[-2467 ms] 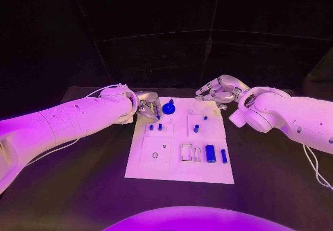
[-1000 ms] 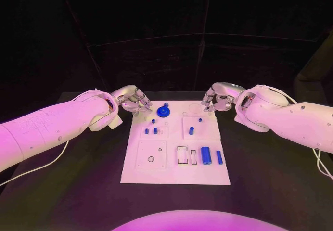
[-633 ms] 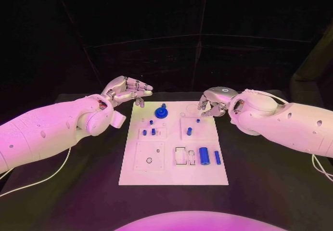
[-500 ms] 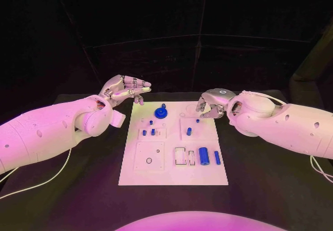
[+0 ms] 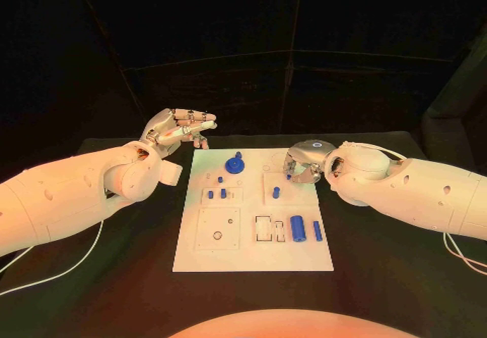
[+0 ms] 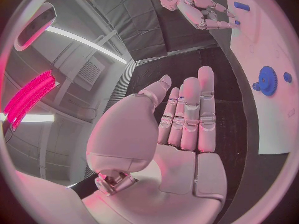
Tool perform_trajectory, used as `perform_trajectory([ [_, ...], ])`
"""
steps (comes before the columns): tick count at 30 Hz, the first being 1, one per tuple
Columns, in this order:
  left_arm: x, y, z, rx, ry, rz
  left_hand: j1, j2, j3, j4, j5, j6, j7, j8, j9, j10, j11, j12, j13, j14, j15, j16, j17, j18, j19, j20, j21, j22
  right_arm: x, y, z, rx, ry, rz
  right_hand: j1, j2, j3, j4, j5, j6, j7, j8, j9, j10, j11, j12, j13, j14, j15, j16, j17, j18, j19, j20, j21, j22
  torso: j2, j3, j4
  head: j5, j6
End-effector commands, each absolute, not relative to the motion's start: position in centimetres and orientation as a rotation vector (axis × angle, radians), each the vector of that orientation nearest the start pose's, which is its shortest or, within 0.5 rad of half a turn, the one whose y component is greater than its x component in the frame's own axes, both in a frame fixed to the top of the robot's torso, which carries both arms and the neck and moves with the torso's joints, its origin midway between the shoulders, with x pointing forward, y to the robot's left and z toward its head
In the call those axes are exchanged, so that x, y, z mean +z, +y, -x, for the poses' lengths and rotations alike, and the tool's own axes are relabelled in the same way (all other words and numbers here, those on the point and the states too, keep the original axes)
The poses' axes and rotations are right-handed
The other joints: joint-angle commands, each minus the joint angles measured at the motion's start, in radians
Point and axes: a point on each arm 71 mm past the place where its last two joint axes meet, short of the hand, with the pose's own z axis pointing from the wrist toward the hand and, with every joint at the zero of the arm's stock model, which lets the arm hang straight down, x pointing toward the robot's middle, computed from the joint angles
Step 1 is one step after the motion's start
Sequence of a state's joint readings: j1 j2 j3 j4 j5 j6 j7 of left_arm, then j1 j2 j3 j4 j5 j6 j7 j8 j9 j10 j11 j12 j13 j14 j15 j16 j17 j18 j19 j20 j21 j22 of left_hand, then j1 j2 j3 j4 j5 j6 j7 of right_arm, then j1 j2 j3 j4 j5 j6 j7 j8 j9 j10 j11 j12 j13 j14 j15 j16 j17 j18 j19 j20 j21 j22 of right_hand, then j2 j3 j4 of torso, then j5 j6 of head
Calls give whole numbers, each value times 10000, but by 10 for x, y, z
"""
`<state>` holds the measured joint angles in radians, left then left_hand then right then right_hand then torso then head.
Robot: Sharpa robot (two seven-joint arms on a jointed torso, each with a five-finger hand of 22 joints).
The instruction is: Assemble the parts on the task board
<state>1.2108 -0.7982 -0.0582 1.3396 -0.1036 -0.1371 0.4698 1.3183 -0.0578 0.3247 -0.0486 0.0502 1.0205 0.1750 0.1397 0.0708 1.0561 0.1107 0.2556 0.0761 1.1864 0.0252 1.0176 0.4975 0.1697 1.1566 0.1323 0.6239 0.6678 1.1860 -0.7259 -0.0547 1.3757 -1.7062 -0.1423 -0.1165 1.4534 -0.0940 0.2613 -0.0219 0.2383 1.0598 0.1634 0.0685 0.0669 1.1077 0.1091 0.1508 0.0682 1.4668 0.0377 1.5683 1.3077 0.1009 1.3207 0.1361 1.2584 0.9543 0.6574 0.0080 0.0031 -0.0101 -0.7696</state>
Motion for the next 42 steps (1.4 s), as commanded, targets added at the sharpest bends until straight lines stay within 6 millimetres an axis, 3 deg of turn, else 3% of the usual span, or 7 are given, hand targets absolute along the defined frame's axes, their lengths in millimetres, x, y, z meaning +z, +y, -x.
perform_trajectory([
  [1, -181, 233, -517, -16270, 13823, 9636, 31, 37, 19, -60, 5, 60, 23, 42, 17, 57, -22, 44, 9, -70, -1, -69, -17, 143, -32, -57, -62, -15, -218, -178, -503, 4408, 17834, 4716, -112, -129, 303, -46, -30, -5, 92, -33, -2, 58, 36, -65, -45, 1040, 61, 25, 2631, 119, 16, 86, 74, 11, 3, 8, -9, 29, -28],
  [12, -182, 234, -517, -16264, 13840, 9668, 39, 36, 17, -66, 4, 64, 22, 48, 17, 59, -23, 54, 9, -73, -2, -72, -25, 142, -31, -59, -70, -21, -222, -177, -506, 4310, 17924, 4679, -305, -141, 852, -102, -65, 51, 94, -15, 8, 112, 24, -56, -49, 1040, 59, 25, 2631, 116, 31, 85, 114, 54, 2, 9, -12, 10, -52],
  [20, -182, 234, -517, -16235, 13854, 9687, 36, 30, 8, -68, 4, 65, 25, 54, 15, 58, -21, 64, 8, -79, -3, -77, -36, 141, -30, -61, -81, -30, -226, -175, -506, 4288, 18177, 4783, -419, 93, 1741, -214, -675, 506, -38, 115, 63, 543, -119, 105, -23, 1040, -66, 25, 2631, 87, 117, 6, 243, 243, 0, 5, -14, 22, -73],
  [25, -182, 234, -517, -16225, 13863, 9694, 30, 28, 1, -66, 4, 63, 29, 56, 14, 55, -19, 71, 7, -83, -2, -81, -44, 140, -30, -62, -90, -37, -229, -175, -507, 4213, 18362, 4827, -678, 183, 2429, -390, -1050, 854, -178, 128, 73, 856, -247, 129, -30, 1040, -268, 25, 2631, 63, 181, -179, 335, 371, 2, 7, -20, 9, -91],
  [32, -182, 234, -517, -16218, 13877, 9703, 30, 29, -2, -66, 4, 61, 31, 58, 12, 52, -18, 74, 6, -85, -2, -83, -48, 140, -30, -62, -95, -41, -227, -174, -507, 4139, 17828, 4562, -788, 276, 2746, -541, -1258, 1035, -204, 120, 86, 1026, -327, 129, -19, 1040, -318, 25, 2631, 2, 341, -244, 533, 731, -1, 4, -22, -3, -109],
  [42, -182, 237, -517, -16161, 13877, 9729, 54, 27, -2, -86, 6, 47, 35, 59, 7, 34, -17, 85, 1, -92, -2, -90, -66, 139, -28, -65, -113, -56, -217, -180, -501, 4418, 16911, 4096, -800, 218, 2895, -662, -1289, 1021, -191, 75, 73, 1023, -323, 98, -24, 1040, -322, 25, 2631, -8, 372, -264, 579, 799, -8, 0, -23, -2, -115],
])
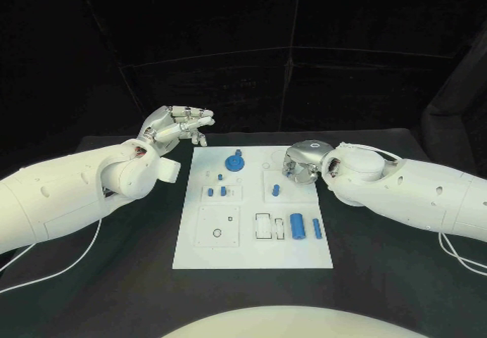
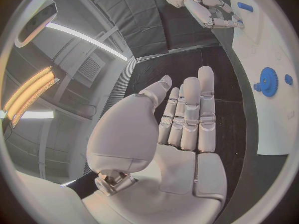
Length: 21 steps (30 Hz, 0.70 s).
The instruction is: Assemble the parts on the task board
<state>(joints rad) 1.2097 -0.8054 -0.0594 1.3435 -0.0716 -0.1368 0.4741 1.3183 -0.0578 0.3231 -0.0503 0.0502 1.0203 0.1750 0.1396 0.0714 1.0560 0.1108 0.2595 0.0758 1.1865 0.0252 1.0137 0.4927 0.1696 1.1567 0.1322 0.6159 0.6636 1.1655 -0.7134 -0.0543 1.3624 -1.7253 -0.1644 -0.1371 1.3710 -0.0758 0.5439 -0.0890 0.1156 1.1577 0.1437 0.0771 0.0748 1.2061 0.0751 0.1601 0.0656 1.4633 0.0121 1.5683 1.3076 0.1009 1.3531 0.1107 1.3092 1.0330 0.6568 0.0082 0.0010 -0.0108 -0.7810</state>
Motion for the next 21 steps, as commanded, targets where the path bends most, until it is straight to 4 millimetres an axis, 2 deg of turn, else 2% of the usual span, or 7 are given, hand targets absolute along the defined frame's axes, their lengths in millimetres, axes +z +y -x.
perform_trajectory([
  [1, -182, 237, -517, -16153, 13874, 9731, 54, 27, 15, -69, 5, 49, 35, 60, 1, 36, -17, 46, 4, -93, -3, -51, -18, 140, -29, -63, -33, -14, -216, -180, -500, 4462, 16849, 4055, 18, 23, 79, -1, -58, 40, 9, -15, -7, 38, 20, 2, 1, 1075, -65, 25, 2632, -10, 50, -11, 75, 18, -3, -3, -2, 5, 0],
  [8, -183, 240, -518, -16072, 13870, 9763, 67, 26, 15, -81, 5, 40, 40, 61, -2, 26, -15, 52, 1, -96, -3, -54, -28, 140, -26, -65, -42, -22, -206, -184, -490, 4903, 16207, 3712, -39, -84, 296, -132, 100, 3, 33, -72, -28, 10, 52, -41, 1, 1075, -46, 25, 2632, -13, 37, -4, 88, 15, -13, -11, -2, -45, 16],
  [13, -183, 241, -519, -16001, 13864, 9788, 69, 23, 12, -85, 5, 32, 48, 60, -5, 16, -11, 56, -1, -97, -2, -55, -35, 139, -24, -66, -48, -28, -199, -185, -483, 5252, 15897, 3525, -62, -121, 421, -193, 201, -12, 51, -89, -35, 0, 60, -58, 1, 1075, -37, 25, 2632, -11, 38, -3, 105, 36, -10, 0, 7, -33, 43],
  [21, -183, 242, -519, -15994, 13875, 9795, 70, 21, 9, -87, 5, 26, 53, 60, -7, 10, -7, 58, -3, -99, -1, -56, -40, 138, -22, -66, -53, -32, -180, -169, -466, 6242, 15400, 3447, -77, -148, 497, -233, 263, -12, 58, -93, -38, 1, 66, -64, 3, 1075, -32, 25, 2632, -12, 42, -6, 120, 57, -2, -5, 4, -3, 36],
])
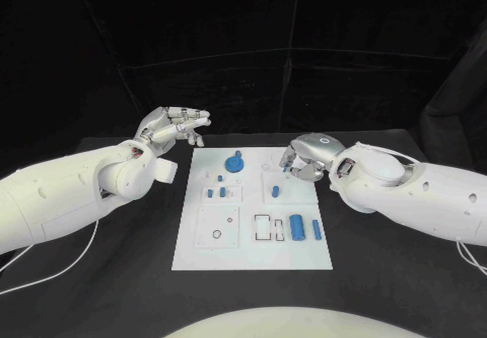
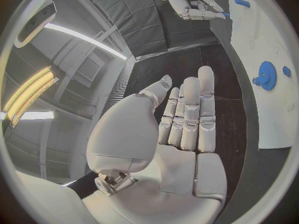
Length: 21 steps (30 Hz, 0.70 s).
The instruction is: Assemble the parts on the task board
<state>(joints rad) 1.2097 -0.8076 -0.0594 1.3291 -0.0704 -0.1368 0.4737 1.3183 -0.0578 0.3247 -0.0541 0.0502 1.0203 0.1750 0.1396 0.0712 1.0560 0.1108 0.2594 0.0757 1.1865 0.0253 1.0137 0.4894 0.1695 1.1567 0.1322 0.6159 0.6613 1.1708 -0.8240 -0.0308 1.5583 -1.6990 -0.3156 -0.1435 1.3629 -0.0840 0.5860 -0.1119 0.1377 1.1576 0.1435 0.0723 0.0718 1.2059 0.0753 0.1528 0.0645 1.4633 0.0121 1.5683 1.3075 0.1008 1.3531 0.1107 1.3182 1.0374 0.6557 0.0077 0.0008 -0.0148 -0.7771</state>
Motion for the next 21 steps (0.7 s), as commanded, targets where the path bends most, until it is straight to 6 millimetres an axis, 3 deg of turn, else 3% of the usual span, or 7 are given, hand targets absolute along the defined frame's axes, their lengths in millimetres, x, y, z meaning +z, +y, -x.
perform_trajectory([
  [1, -183, 241, -519, -16002, 13878, 9793, 70, 21, -8, -49, 5, 26, 53, 60, -5, 10, -7, 58, -1, -99, -1, -56, -8, 139, -22, -66, -53, -8, -178, -165, -463, 6398, 15370, 3489, 3, -67, 79, -6, 44, -11, 60, -45, -8, 4, 65, 8, 15, 1075, -32, 25, 2633, -11, 42, -7, 31, 13, 8, -2, 7, 64, -14],
  [5, -183, 240, -519, -16035, 13894, 9785, 70, 21, -8, -49, 5, 26, 53, 60, -5, 10, -7, 58, -1, -99, -1, -56, -8, 139, -22, -66, -53, -8, -174, -148, -453, 6921, 15381, 3720, 0, -74, 94, -16, 55, -10, 61, -45, -8, 5, 66, 7, 15, 1075, -32, 25, 2633, -10, 41, -8, 32, 12, 8, -6, 24, 122, -38],
  [13, -182, 236, -518, -16083, 13856, 9753, 71, 20, -11, -52, 5, 20, 59, 62, -7, 2, -3, 64, -3, -101, 2, -58, -16, 138, -20, -65, -60, -15, -175, -109, -443, 7665, 15597, 4495, -3, -86, 111, -32, 68, -13, 64, -47, -9, 3, 68, 4, 15, 1075, -31, 25, 2633, -8, 36, -9, 31, 4, 21, -17, 33, 392, -191],
  [18, -182, 234, -518, -16159, 13831, 9811, 72, 20, -12, -53, 5, 20, 59, 62, -7, 2, -3, 65, -3, -101, 2, -59, -17, 137, -20, -65, -61, -16, -196, -86, -437, 7934, 16223, 5117, -9, -86, 116, -32, 73, -15, 68, -48, -10, 0, 72, 2, 15, 1075, -30, 25, 2633, -8, 34, -9, 30, 2, 36, 7, 0, 587, -308],
  [21, -182, 233, -517, -16193, 13833, 9819, 75, 21, -12, -55, 6, 21, 59, 64, -7, 2, -3, 69, -3, -101, 2, -59, -20, 137, -18, -65, -64, -18, -207, -78, -434, 8004, 16525, 5311, -21, -87, 120, -31, 77, -20, 74, -51, -11, -5, 76, -2, 14, 1075, -27, 25, 2633, -7, 31, -9, 28, -4, 21, -9, 18, 610, -353],
])
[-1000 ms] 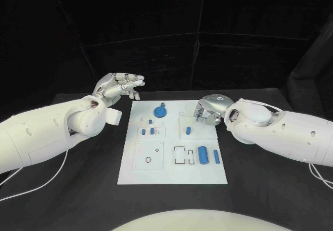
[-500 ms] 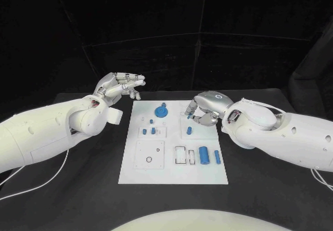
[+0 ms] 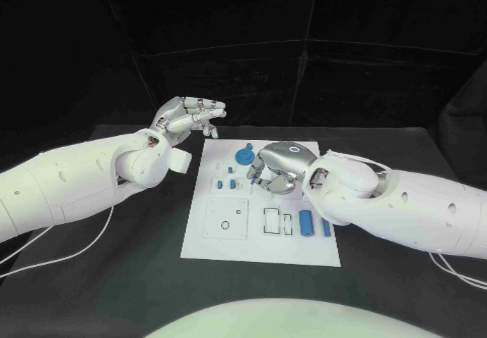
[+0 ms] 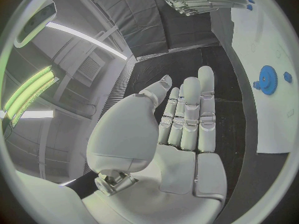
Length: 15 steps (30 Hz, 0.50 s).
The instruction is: Assemble the parts on the task board
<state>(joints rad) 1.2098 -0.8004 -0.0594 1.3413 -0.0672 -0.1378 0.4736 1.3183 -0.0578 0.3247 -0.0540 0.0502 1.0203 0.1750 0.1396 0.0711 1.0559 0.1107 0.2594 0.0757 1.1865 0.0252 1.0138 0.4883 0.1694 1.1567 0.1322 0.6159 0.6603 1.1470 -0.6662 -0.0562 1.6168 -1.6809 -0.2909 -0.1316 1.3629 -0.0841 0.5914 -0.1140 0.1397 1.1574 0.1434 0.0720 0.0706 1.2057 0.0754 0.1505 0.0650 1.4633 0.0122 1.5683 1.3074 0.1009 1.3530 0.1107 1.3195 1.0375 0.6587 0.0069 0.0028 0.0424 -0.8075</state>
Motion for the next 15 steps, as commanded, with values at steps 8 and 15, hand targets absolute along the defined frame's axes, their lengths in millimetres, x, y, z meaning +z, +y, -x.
perform_trajectory([
  [8, -182, 229, -517, -16287, 13863, 9809, 75, 21, -12, -56, 6, 21, 60, 64, -6, 3, -3, 69, -3, -101, 3, -59, -9, 138, -18, -65, -64, -9, -225, -61, -428, 8138, 16842, 5748, -40, -90, 73, -11, 64, -34, 85, -56, -2, -18, 82, 12, 7, 1075, -23, 25, 2634, -7, 26, -8, 12, -14, -13, 9, -1, 156, -141],
  [15, -182, 227, -517, -16332, 13893, 9802, 75, 21, -12, -56, 6, 21, 60, 64, -6, 3, -3, 69, -3, -101, 3, -59, -9, 138, -18, -65, -64, -9, -232, -50, -425, 8256, 16925, 5991, -45, -90, 76, -13, 68, -39, 87, -58, -3, -23, 85, 9, 6, 1075, -21, 25, 2634, -10, 32, -7, 21, 3, -13, 7, -9, 267, -200],
])
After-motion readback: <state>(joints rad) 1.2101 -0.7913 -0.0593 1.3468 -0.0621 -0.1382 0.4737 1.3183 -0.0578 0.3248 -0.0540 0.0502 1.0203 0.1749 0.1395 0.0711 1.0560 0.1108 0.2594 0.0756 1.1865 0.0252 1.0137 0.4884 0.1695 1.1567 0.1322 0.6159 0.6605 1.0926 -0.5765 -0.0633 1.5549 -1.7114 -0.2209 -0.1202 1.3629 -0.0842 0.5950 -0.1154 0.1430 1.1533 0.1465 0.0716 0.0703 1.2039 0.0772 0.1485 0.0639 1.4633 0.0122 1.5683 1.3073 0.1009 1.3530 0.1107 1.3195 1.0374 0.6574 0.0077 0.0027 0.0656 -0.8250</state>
